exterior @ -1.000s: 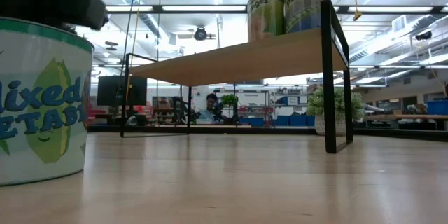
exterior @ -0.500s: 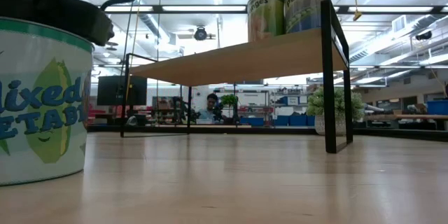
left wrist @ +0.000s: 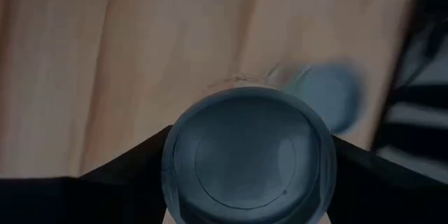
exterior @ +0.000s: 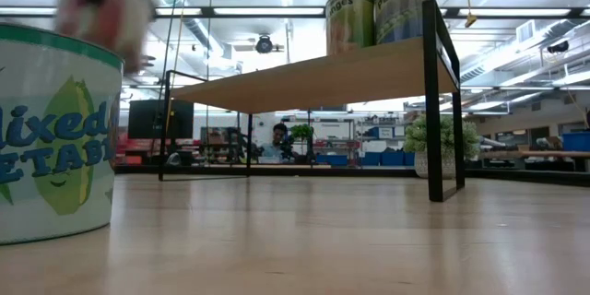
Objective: Pick and place cans onto a shelf
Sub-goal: Put the canned diced tomatoes on the shelf
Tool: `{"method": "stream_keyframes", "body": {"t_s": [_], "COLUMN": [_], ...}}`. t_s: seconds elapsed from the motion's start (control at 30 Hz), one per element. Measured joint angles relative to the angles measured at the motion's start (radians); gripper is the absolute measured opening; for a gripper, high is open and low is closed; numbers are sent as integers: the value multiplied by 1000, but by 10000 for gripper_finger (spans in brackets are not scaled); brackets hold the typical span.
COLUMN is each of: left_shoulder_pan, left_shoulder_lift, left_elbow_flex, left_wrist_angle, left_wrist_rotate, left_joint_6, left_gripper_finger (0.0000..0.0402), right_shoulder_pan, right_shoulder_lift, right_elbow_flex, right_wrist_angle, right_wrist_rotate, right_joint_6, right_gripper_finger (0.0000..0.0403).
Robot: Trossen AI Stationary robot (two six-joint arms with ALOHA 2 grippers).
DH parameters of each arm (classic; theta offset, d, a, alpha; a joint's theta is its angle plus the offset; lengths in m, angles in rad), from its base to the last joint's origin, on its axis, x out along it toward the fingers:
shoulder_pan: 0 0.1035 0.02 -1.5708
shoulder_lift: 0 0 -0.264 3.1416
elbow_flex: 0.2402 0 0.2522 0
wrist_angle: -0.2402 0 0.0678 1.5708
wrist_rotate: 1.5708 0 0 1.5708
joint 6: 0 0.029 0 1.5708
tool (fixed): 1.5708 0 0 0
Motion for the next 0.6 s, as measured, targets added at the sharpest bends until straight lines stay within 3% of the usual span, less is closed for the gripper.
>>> {"method": "stream_keyframes", "body": {"t_s": [0.17,0.6], "left_shoulder_pan": [56,298], "left_shoulder_lift": [22,68], "left_elbow_flex": [128,313], "left_wrist_angle": [-22,-46], "left_wrist_rotate": [-42,-103], "left_joint_6": [-8,63], "left_gripper_finger": [286,285], "right_shoulder_pan": [11,28], "right_shoulder_lift": [-64,-157], "right_elbow_flex": [0,0], "right_wrist_angle": [-73,-172], "right_wrist_rotate": [93,173], "right_joint_6": [34,138], "right_gripper_finger": [347,347]}}
